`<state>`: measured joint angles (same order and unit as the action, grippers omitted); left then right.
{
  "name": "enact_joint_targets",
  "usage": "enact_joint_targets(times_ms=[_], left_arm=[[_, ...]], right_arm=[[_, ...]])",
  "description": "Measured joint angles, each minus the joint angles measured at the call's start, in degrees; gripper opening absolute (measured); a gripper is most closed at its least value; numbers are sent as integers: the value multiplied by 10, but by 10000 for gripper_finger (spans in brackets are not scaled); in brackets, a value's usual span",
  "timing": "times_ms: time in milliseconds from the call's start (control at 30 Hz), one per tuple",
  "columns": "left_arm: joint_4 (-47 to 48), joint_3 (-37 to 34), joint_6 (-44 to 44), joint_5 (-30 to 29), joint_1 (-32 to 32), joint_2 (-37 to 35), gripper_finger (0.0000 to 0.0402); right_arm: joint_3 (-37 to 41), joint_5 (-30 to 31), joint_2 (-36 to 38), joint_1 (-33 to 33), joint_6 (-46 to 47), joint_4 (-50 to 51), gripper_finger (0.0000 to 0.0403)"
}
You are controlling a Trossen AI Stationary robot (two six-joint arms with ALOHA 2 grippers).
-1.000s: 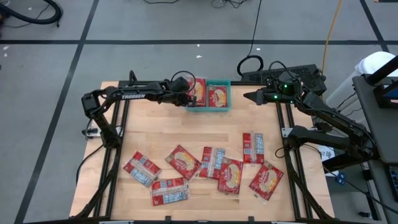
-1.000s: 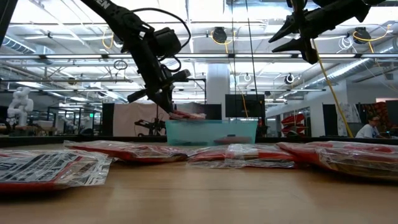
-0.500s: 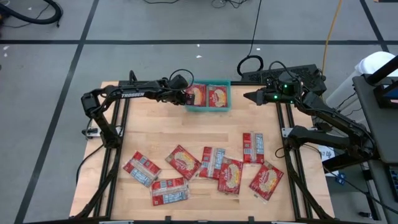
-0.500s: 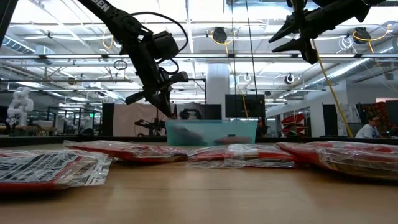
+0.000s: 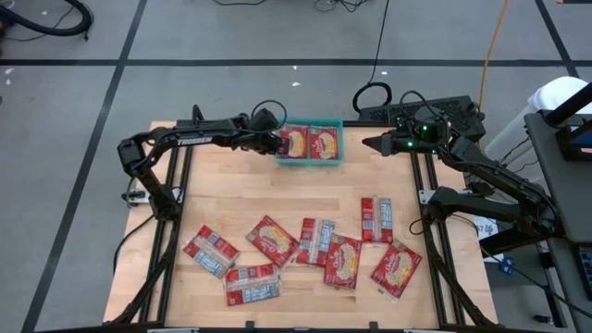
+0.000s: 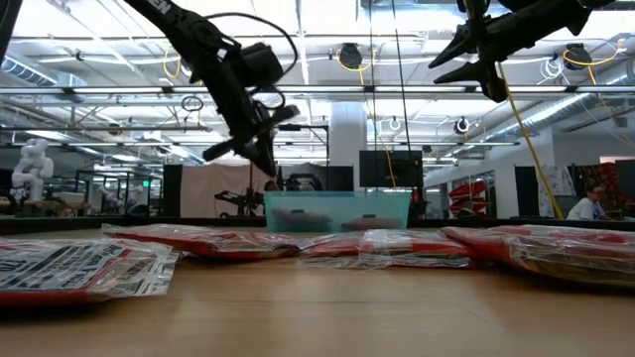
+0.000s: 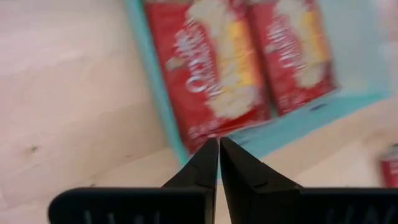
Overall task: Sort popcorn bags into baskets
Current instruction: Put the red popcorn bag into the blue bin
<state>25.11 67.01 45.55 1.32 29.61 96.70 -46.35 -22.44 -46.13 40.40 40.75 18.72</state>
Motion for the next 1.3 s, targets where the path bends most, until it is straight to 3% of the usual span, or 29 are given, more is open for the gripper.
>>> enact_joint_targets(times_ms=[267, 533, 700, 867, 1033, 1300], left_arm=[[2, 78, 6, 38, 5, -6, 6], [-9, 135, 46, 34, 31, 30, 4], [-23, 156, 23, 55, 27, 78, 10], [-15, 168, -20, 62, 3, 82, 4], [43, 167, -75, 73, -44, 67, 14], [128, 165, -112, 77, -120, 54, 13]], right_arm=[[0, 14, -9, 0, 5, 0, 121], [0, 16, -35, 0, 6, 0, 121], [0, 16, -48, 0, 20, -5, 121], [0, 16, -48, 0, 42, 10, 121], [0, 18, -48, 0, 48, 124, 121], [0, 17, -73, -7, -31, 379, 121]])
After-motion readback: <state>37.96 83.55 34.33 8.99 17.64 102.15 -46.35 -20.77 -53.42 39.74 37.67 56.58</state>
